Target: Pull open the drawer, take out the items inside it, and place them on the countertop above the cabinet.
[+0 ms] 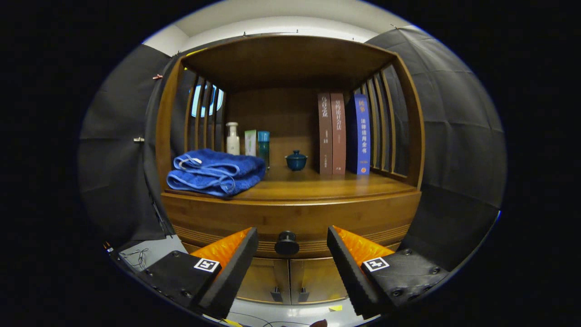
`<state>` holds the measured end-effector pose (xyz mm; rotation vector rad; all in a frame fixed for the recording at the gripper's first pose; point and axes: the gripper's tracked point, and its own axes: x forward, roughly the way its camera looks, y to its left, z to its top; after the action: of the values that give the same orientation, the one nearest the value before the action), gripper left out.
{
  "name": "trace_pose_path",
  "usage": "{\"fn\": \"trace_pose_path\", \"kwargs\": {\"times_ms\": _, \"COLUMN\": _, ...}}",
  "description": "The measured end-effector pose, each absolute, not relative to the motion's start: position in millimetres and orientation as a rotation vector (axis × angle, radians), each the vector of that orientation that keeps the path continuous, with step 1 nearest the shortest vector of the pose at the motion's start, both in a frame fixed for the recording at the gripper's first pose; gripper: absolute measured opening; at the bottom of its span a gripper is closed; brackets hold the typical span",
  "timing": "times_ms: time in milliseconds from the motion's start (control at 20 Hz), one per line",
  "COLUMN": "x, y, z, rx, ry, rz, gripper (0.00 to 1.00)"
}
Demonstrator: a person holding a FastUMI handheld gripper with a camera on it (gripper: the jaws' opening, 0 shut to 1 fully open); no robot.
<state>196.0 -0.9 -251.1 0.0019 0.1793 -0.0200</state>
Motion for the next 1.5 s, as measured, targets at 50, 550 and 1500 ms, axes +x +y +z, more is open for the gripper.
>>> {"fn": "trace_pose_path", "kwargs": {"times_ms": 50, "x": 205, "y": 0, "z": -261, "rx": 0.000, "ry": 0.191, "rz": -0.022, "gripper": 0.99}}
{"fn": "trace_pose_path", "kwargs": {"times_ms": 550, "x": 242, "y": 8, "z": -316, "rx": 0.004, "ry": 0.251, "rz": -0.013, "gripper": 0.60}}
{"fn": "trace_pose_path", "kwargs": {"times_ms": 1500, "x": 159, "y": 6, "z": -314, "rx": -0.002, "ry": 0.294, "rz": -0.023, "gripper": 0.32}}
